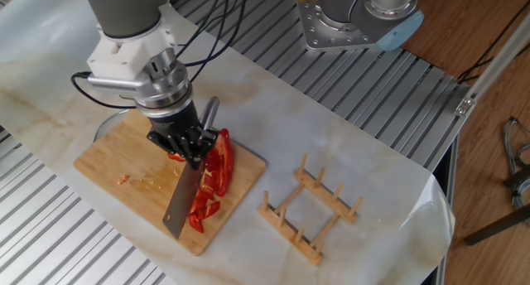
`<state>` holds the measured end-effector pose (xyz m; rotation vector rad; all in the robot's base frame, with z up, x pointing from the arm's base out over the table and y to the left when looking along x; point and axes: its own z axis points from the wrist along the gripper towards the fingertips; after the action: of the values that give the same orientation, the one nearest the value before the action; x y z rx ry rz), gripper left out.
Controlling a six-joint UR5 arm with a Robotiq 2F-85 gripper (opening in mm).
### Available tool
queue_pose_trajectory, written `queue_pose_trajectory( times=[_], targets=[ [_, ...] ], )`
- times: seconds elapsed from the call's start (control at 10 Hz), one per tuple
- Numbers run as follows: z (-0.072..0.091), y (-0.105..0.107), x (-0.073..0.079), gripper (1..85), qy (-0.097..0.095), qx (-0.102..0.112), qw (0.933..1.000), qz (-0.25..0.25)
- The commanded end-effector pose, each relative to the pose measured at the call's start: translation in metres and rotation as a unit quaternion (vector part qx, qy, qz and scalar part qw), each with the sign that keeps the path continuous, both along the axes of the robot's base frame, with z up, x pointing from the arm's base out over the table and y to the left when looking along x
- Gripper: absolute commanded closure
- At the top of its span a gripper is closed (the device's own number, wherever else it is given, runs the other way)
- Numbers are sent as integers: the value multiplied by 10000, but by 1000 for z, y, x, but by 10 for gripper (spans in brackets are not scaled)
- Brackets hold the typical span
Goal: Chop the chili peppers
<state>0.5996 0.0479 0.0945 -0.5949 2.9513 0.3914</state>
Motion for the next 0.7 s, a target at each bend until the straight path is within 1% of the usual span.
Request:
queue_pose_trajectory(
  times=[0.0,0.2,0.3,0.4,0.5,0.6],
  targets=[
    [13,18,-1,843,159,287,9993,-170],
    [15,23,-1,843,219,351,9989,-231],
    [15,22,-1,843,229,336,9989,-236],
    [13,16,2,843,153,202,9996,-157],
    [10,3,11,843,-52,-66,10000,-32],
    [10,3,13,843,-76,-82,9999,-30]
  ],
)
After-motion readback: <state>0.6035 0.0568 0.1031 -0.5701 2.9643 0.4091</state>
